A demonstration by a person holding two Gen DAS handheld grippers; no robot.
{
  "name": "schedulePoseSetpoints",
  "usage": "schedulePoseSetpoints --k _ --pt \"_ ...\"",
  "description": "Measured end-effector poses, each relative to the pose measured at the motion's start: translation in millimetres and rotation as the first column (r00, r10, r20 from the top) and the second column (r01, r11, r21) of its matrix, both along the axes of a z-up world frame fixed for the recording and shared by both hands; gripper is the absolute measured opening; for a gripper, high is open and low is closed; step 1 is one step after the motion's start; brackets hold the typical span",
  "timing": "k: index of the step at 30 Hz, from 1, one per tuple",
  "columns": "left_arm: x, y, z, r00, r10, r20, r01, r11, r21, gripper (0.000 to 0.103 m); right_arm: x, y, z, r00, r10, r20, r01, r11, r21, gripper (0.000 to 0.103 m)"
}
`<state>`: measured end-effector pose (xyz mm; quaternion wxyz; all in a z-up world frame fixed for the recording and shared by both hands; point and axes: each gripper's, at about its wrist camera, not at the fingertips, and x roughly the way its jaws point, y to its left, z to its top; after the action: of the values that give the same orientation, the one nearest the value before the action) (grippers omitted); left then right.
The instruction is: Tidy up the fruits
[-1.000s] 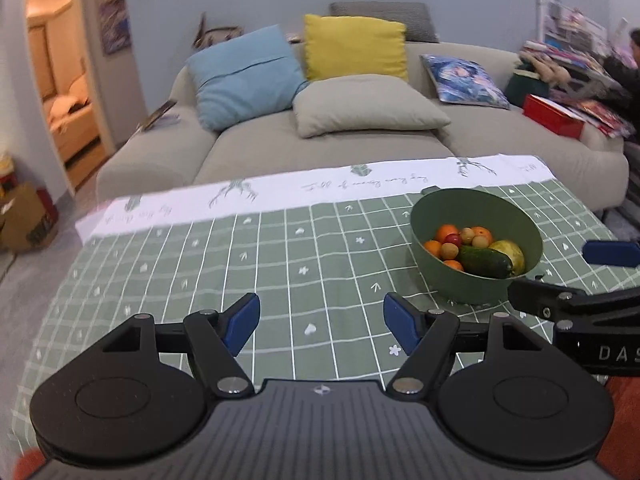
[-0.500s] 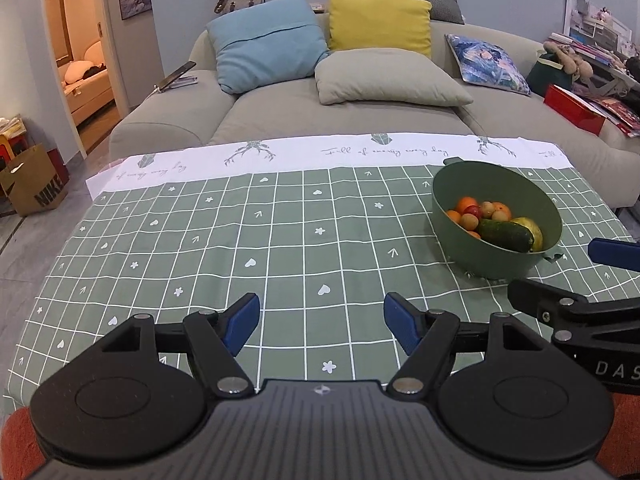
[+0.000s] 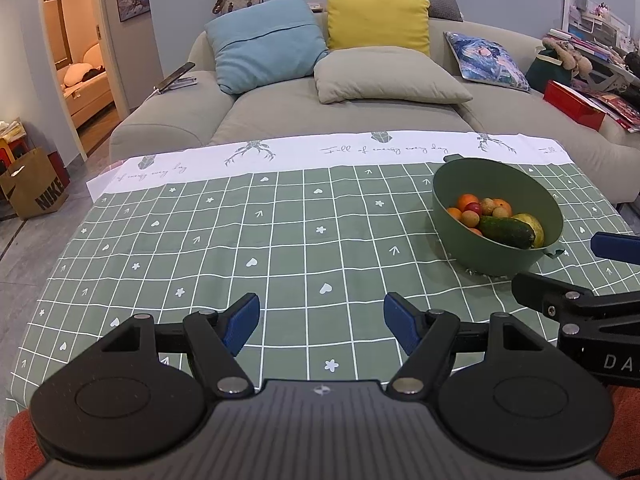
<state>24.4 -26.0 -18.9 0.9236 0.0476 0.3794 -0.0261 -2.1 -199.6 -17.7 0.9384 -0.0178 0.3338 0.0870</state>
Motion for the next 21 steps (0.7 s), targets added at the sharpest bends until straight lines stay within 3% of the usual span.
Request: schedulePoseSetpoints --k 21 --pt "0.8 1.4 -0.3 1.0 0.003 -0.002 -0.003 1.0 0.001 0.083 -3.0 4.0 3.0 1.0 0.016 0.017 -0.016 1.0 -0.009 0.089"
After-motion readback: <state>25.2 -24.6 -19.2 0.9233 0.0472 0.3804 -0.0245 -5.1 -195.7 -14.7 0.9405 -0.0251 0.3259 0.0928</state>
